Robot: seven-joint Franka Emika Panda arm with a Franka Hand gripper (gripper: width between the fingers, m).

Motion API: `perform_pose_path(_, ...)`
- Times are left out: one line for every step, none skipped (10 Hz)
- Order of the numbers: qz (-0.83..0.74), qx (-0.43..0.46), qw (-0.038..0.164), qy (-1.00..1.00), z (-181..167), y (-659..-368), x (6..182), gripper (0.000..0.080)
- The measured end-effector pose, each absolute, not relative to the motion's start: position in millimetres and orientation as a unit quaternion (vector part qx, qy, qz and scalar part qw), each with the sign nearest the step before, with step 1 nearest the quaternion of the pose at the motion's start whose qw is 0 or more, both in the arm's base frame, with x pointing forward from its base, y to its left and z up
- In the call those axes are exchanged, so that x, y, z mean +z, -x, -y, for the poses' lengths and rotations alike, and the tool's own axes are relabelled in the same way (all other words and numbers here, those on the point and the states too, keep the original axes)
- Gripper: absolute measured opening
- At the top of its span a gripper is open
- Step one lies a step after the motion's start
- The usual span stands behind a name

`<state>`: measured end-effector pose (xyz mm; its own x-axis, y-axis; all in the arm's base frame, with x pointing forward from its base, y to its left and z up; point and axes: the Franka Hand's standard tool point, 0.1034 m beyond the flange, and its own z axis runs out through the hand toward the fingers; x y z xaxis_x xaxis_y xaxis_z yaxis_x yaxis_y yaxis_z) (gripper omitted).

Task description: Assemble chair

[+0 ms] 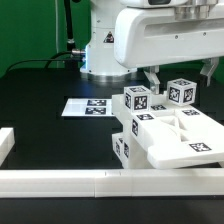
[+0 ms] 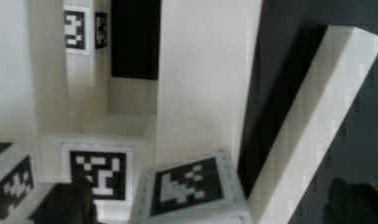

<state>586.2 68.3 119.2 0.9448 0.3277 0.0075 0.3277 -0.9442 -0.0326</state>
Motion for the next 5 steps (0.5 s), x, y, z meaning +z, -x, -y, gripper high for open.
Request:
perform_pose_path(0.166, 0.0, 0.017, 0.986, -67.7, -585.8, 118.8, 0.0649)
perform_pose_path(0.168, 0.0, 0.016, 0.986, -65.9, -585.8, 118.7, 0.0519)
perform_pose_path(0.167, 0.0, 0.016, 0.986, -65.6, -585.8, 118.7, 0.0379)
perform_pose_path(0.166, 0.0, 0.016, 0.986, -65.4, -585.8, 118.7, 0.0379)
perform_pose_path(0.166, 0.0, 0.016, 0.986, -65.3, -585.8, 118.7, 0.0282)
